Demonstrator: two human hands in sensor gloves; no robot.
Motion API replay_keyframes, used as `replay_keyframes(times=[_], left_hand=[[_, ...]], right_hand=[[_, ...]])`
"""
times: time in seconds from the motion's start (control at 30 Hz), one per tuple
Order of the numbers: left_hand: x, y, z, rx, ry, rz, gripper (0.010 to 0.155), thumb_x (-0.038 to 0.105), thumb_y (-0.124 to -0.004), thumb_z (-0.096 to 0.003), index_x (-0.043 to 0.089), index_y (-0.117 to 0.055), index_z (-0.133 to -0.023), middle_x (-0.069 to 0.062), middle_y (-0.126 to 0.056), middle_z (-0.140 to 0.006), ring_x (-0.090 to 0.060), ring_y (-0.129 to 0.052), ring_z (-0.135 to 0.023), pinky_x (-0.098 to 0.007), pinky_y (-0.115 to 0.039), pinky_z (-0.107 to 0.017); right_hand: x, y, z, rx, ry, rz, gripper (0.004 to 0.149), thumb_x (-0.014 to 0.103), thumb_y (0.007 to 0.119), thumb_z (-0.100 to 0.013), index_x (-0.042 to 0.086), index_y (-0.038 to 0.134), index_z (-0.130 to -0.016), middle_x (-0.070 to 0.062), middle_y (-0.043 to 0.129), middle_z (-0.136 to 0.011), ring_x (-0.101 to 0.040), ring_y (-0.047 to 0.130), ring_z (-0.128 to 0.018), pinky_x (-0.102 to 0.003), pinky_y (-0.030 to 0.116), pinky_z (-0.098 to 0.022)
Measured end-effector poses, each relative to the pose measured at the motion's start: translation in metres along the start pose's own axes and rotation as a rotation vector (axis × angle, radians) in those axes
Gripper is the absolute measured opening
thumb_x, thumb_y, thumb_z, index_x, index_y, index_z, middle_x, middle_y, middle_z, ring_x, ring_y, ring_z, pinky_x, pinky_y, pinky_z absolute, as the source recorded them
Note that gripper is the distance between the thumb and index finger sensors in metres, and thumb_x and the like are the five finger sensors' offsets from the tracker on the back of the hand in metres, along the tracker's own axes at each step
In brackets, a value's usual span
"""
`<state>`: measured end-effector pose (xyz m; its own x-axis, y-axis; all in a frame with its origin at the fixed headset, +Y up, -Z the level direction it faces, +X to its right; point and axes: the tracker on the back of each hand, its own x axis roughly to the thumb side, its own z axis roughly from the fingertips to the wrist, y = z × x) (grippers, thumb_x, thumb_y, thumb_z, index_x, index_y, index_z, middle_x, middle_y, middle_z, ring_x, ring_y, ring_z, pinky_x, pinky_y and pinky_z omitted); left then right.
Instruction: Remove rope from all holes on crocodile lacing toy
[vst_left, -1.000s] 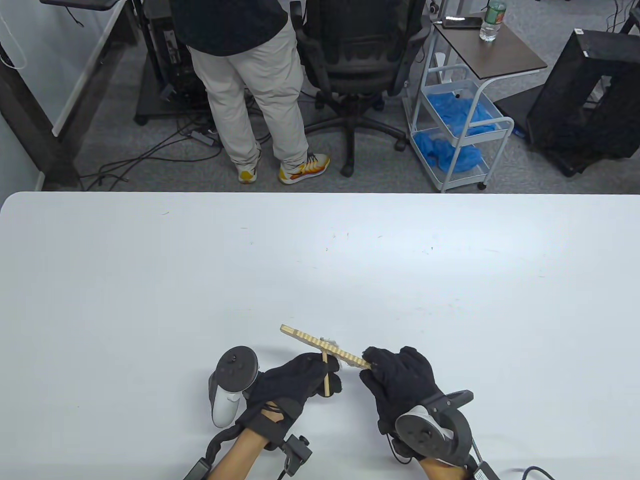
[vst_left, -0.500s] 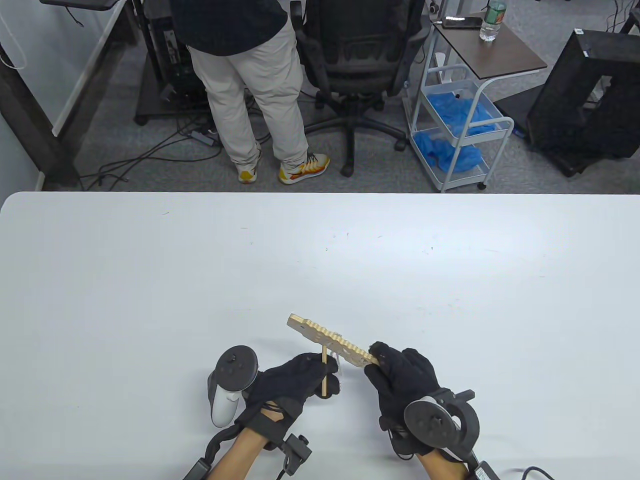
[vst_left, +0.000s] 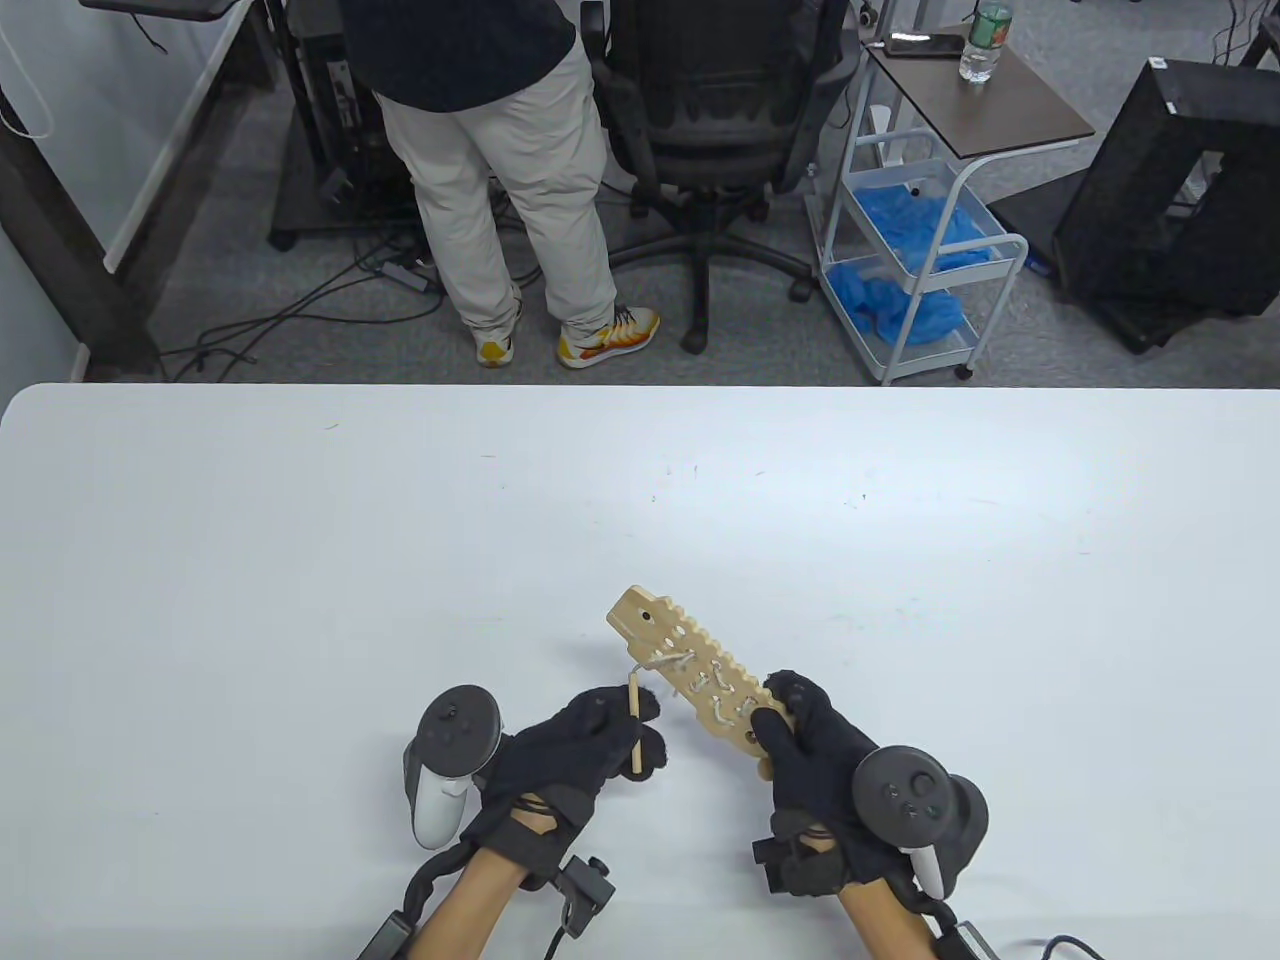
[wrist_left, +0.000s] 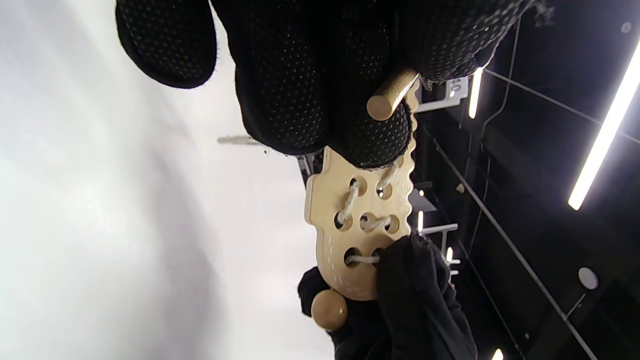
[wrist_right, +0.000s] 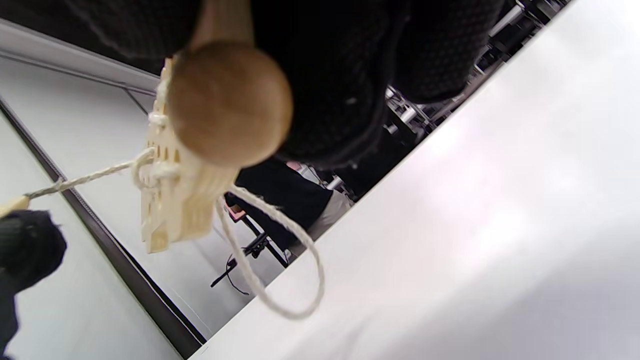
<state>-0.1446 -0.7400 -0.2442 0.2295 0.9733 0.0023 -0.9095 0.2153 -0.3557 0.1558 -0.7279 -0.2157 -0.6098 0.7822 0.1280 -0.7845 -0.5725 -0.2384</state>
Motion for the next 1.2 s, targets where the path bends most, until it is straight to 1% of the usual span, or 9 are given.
replay_keyframes(times=[0.13, 0.27, 0.3, 0.33, 0.57, 0.77, 0.9, 1.07, 1.2], left_hand=[[-0.003, 0.009, -0.001, 0.04, 0.005, 0.005, 0.061, 0.042, -0.078, -0.0501, 0.032, -0.062, -0.107, 0.01, -0.101, -0.076, -0.015, -0.1, -0.061, -0.052, -0.078, -0.061], [-0.005, 0.018, -0.002, 0.06, -0.005, 0.021, 0.068, 0.039, -0.079, -0.05, 0.035, -0.051, -0.112, 0.007, -0.097, -0.081, -0.014, -0.098, -0.06, -0.051, -0.077, -0.062], [-0.006, 0.021, -0.002, 0.071, -0.007, 0.021, 0.07, 0.038, -0.079, -0.05, 0.035, -0.049, -0.113, 0.006, -0.097, -0.082, -0.014, -0.098, -0.059, -0.051, -0.078, -0.062], [-0.006, 0.022, -0.002, 0.08, -0.006, 0.022, 0.073, 0.03, -0.083, -0.0495, 0.036, -0.048, -0.113, 0.006, -0.096, -0.083, -0.014, -0.099, -0.059, -0.051, -0.078, -0.062], [-0.008, 0.033, -0.002, 0.13, 0.014, -0.001, 0.078, 0.027, -0.083, -0.049, 0.04, -0.041, -0.113, 0.004, -0.092, -0.088, -0.015, -0.099, -0.06, -0.05, -0.078, -0.062], [-0.008, 0.038, -0.004, 0.115, 0.034, -0.048, 0.078, 0.025, -0.085, -0.0476, 0.041, -0.044, -0.113, 0.002, -0.087, -0.093, -0.017, -0.099, -0.063, -0.052, -0.076, -0.063], [-0.009, 0.043, -0.003, 0.158, 0.039, -0.09, 0.075, 0.027, -0.084, -0.0481, 0.044, -0.048, -0.111, 0.004, -0.088, -0.092, -0.016, -0.099, -0.064, -0.052, -0.076, -0.063], [-0.012, 0.052, -0.001, 0.242, 0.058, -0.11, 0.071, 0.027, -0.084, -0.0484, 0.045, -0.052, -0.109, 0.005, -0.09, -0.09, -0.017, -0.1, -0.064, -0.053, -0.076, -0.064], [-0.015, 0.059, -0.001, 0.265, 0.068, -0.126, 0.07, 0.027, -0.084, -0.0482, 0.045, -0.053, -0.108, 0.005, -0.091, -0.089, -0.017, -0.1, -0.065, -0.053, -0.076, -0.064]], right_hand=[[-0.011, 0.007, -0.003, 0.053, 0.078, -0.027, 0.048, 0.04, 0.075, -0.044, 0.02, 0.07, -0.087, -0.003, 0.096, -0.067, -0.022, 0.102, -0.042, -0.052, 0.079, -0.053], [-0.016, 0.011, -0.006, 0.083, 0.102, -0.012, 0.048, 0.041, 0.074, -0.044, 0.02, 0.07, -0.087, -0.002, 0.096, -0.067, -0.021, 0.102, -0.043, -0.052, 0.08, -0.053], [-0.016, 0.012, -0.006, 0.086, 0.103, -0.009, 0.048, 0.041, 0.074, -0.044, 0.021, 0.07, -0.087, -0.002, 0.096, -0.067, -0.021, 0.102, -0.043, -0.052, 0.08, -0.053], [-0.017, 0.011, -0.007, 0.087, 0.104, -0.009, 0.048, 0.041, 0.074, -0.044, 0.021, 0.07, -0.087, -0.002, 0.096, -0.067, -0.021, 0.102, -0.043, -0.052, 0.08, -0.053], [-0.021, 0.007, -0.011, 0.073, 0.134, -0.036, 0.048, 0.041, 0.074, -0.044, 0.021, 0.07, -0.087, -0.002, 0.096, -0.067, -0.021, 0.102, -0.043, -0.052, 0.08, -0.054], [-0.029, 0.004, -0.014, 0.065, 0.189, -0.074, 0.048, 0.041, 0.073, -0.044, 0.02, 0.07, -0.088, -0.002, 0.096, -0.068, -0.021, 0.102, -0.043, -0.051, 0.08, -0.054], [-0.036, 0.003, -0.016, 0.066, 0.237, -0.105, 0.048, 0.041, 0.073, -0.045, 0.02, 0.069, -0.088, -0.002, 0.095, -0.068, -0.021, 0.102, -0.043, -0.051, 0.079, -0.054], [-0.042, 0.0, -0.018, 0.052, 0.286, -0.127, 0.048, 0.041, 0.073, -0.045, 0.02, 0.069, -0.088, -0.002, 0.096, -0.068, -0.021, 0.102, -0.043, -0.051, 0.079, -0.054], [-0.046, -0.002, -0.019, 0.048, 0.31, -0.15, 0.048, 0.041, 0.073, -0.045, 0.02, 0.07, -0.088, -0.002, 0.096, -0.067, -0.021, 0.102, -0.043, -0.052, 0.079, -0.053]])
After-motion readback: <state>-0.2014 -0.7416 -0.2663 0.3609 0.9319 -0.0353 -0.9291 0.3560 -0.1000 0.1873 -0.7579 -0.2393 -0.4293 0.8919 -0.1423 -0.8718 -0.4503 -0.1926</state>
